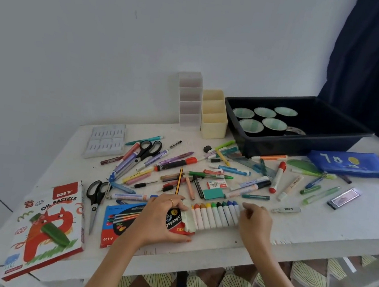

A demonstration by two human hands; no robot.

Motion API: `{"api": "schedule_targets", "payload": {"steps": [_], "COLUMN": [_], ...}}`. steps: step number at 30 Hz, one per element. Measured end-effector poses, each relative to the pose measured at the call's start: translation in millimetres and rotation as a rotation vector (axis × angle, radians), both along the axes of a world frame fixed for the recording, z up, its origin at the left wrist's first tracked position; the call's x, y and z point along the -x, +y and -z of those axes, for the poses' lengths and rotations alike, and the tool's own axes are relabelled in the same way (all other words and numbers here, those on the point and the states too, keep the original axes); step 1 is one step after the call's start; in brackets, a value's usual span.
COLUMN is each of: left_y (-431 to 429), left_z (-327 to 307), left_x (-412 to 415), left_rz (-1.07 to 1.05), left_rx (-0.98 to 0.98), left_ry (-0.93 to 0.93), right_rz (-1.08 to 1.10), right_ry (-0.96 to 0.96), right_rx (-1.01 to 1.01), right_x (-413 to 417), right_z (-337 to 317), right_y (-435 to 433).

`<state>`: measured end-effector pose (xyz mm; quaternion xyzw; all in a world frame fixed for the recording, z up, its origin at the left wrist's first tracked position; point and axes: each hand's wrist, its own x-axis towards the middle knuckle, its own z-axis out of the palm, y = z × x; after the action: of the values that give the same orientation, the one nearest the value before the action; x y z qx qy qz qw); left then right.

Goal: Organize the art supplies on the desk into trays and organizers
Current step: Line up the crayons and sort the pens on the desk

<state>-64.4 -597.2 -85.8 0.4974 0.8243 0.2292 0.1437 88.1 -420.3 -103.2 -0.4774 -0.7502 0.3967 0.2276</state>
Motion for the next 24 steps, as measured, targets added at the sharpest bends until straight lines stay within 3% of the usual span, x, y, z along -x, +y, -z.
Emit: {"api": "schedule_targets", "payload": {"steps": [8, 18, 20, 24], "left_y": [14, 31, 32, 42], "left_z": [-7, -12, -12, -21], "left_x": [-8, -25, -25, -26], "left_rz": [-0.029, -0.145, -0.179, -0.269], "left_rx": [-0.131, -0.313, -0.400, -0.645], "left_ry": [0.039, -0.078, -0.101, -0.183], "right_rz": [-0.039, -0.232, -0.356, -0.490], "right_ry": [0.283, 0.455, 0.469, 0.385], "right_rx": [0.174, 0.438, 0.365, -0.117], "right_x": [10, 19, 16, 21], "right_z": [-22, -39, -45, -58], "right_y": [-21, -46, -47, -46]}}
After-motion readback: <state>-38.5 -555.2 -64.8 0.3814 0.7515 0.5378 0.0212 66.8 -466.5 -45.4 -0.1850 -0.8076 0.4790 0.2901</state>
